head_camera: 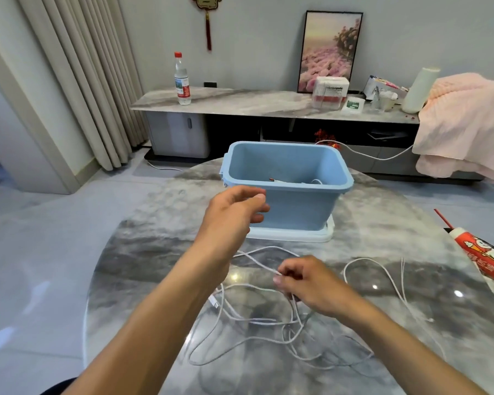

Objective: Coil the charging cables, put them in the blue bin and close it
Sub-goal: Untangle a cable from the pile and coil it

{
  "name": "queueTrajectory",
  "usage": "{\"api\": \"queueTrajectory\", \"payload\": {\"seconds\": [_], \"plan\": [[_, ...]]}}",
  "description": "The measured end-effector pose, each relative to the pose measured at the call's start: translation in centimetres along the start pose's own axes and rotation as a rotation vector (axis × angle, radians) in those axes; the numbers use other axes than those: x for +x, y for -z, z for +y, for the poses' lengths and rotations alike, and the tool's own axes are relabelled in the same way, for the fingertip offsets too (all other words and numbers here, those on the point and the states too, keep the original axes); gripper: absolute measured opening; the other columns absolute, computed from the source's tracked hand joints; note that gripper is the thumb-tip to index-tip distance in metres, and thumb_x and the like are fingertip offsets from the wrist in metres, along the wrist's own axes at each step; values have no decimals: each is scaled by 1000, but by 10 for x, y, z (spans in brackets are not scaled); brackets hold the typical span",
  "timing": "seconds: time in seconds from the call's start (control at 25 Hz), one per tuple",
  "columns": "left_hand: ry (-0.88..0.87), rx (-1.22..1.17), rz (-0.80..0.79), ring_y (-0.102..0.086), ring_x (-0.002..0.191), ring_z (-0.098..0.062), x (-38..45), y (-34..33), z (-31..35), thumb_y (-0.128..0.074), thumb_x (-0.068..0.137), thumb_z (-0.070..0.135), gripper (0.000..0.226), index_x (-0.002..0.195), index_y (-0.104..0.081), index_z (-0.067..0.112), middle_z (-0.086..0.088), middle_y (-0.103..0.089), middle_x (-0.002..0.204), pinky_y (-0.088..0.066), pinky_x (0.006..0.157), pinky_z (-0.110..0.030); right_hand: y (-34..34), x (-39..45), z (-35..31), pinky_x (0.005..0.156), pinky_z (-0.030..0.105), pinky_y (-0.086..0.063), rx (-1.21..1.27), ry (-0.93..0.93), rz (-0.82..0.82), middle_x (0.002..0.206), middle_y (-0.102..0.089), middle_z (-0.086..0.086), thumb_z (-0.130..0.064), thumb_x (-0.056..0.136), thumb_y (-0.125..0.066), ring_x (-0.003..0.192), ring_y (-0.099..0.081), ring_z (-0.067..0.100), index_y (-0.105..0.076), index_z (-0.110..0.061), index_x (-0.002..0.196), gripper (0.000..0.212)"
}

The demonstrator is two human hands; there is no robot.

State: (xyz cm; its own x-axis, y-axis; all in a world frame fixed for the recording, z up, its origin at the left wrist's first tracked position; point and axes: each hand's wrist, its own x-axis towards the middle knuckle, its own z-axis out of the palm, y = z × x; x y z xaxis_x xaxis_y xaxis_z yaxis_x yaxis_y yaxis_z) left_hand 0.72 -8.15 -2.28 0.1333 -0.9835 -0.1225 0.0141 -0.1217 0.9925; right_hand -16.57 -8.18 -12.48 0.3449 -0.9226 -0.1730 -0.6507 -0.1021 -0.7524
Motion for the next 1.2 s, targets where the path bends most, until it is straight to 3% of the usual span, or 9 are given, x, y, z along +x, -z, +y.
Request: {"api": "queueTrajectory", "payload": {"seconds": [0.16, 0.24, 0.32, 0.44, 0.68, 0.8, 0.92, 1.08, 1.2], "plan": [[-297, 364, -63, -63, 93, -9, 5, 0, -7, -68, 86, 27, 10, 95, -71, 23, 9, -71, 94, -49, 82, -25, 47, -19, -35, 51, 31, -47, 470, 158, 270, 51, -49, 0, -11, 93, -62, 48, -47, 15, -71, -6, 83, 14], [-389, 531, -155, -64, 89, -5, 1, -2, -10, -72, 86, 28, 15, 100, -69, 24, 12, -70, 91, -50, 82, -23, 66, -29, -42, 37, 27, -29, 638, 179, 383, 48, -36, 0, -17, 90, -61, 40, -31, 14, -73, -9, 84, 15], [-375, 519, -223, -64, 71, -15, -2, -3, -11, -72, 86, 21, 13, 97, -66, 24, 8, -67, 75, -52, 69, -29, 84, -36, -49, 42, 24, -12, 774, 208, 474, 49, -30, -1, -23, 86, -60, 40, -20, 11, -73, -11, 85, 18], [-345, 412, -237, -58, 55, -19, 2, -5, -13, -71, 87, 12, 8, 87, -66, 18, 1, -60, 64, -50, 59, -36, 104, -42, -52, 41, 20, -11, 907, 253, 600, 47, -31, -3, -20, 90, -57, 38, -20, 7, -70, -10, 87, 17], [-331, 564, -262, -66, 64, -24, 11, -4, -21, -68, 90, 20, 15, 75, -67, 21, 1, -67, 63, -55, 68, -43, 116, -41, -43, 38, 16, -16, 1055, 272, 708, 54, -40, -3, -21, 98, -51, 38, -21, 5, -67, -15, 86, 20], [-351, 593, -242, -62, 60, -23, 11, -3, -21, -67, 90, 17, 17, 74, -67, 22, 2, -65, 61, -54, 64, -41, 124, -40, -36, 38, 16, -14, 1091, 277, 617, 55, -42, -2, -24, 93, -53, 38, -21, 5, -68, -15, 85, 19], [-375, 86, -145, -58, 59, -14, 7, -2, -9, -60, 94, 9, 14, 87, -70, 16, -1, -63, 61, -52, 64, -30, 139, -46, -25, 39, 20, -28, 739, 30, 351, 62, -55, 5, -23, 88, -60, 42, -36, 13, -75, -10, 79, 21], [-357, -170, -264, -57, 60, -13, -3, -9, 1, -57, 91, 16, 17, 97, -74, 16, -2, -61, 64, -51, 61, -22, 132, -57, -21, 82, 34, -55, 150, -223, -193, 89, -77, 13, -15, 94, -62, 80, -70, 22, -78, -4, 88, 20], [-380, -167, -390, -45, 57, -11, -4, -15, -6, -63, 90, 20, 15, 94, -77, 24, 2, -50, 60, -40, 58, -22, 106, -41, -27, 72, 34, -58, 501, -161, 81, 90, -74, 15, -3, 97, -53, 73, -69, 25, -72, -6, 102, 19]]}}
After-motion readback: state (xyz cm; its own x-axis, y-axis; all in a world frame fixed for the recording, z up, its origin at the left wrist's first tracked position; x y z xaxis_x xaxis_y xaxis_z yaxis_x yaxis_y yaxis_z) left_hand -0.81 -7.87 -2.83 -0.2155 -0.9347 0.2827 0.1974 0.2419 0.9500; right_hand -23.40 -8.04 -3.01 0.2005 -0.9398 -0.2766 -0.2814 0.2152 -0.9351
